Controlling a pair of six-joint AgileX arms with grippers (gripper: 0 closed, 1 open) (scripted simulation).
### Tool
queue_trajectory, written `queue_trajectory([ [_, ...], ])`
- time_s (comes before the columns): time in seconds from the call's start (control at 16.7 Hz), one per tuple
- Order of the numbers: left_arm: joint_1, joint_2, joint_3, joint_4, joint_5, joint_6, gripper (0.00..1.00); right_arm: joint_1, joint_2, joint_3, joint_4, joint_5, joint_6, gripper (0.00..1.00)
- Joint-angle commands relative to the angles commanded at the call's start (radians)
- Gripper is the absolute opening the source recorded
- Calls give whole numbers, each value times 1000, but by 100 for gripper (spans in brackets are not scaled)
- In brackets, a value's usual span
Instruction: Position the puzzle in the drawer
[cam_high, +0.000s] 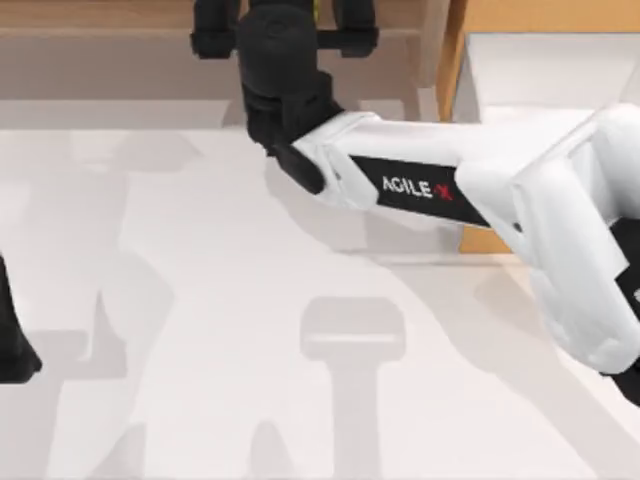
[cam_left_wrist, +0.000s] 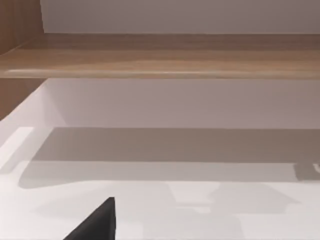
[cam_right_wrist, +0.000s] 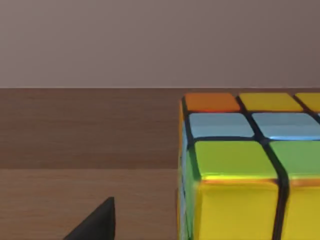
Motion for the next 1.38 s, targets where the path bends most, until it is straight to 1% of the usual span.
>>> queue_trajectory([
  [0.18,0,0,0,0,0,0,100,0,0,0,0,0,0,100],
  [0.96,0,0,0,0,0,0,100,0,0,0,0,0,0,2],
  [1.02,0,0,0,0,0,0,100,0,0,0,0,0,0,0],
  [1.38,0,0,0,0,0,0,100,0,0,0,0,0,0,0],
])
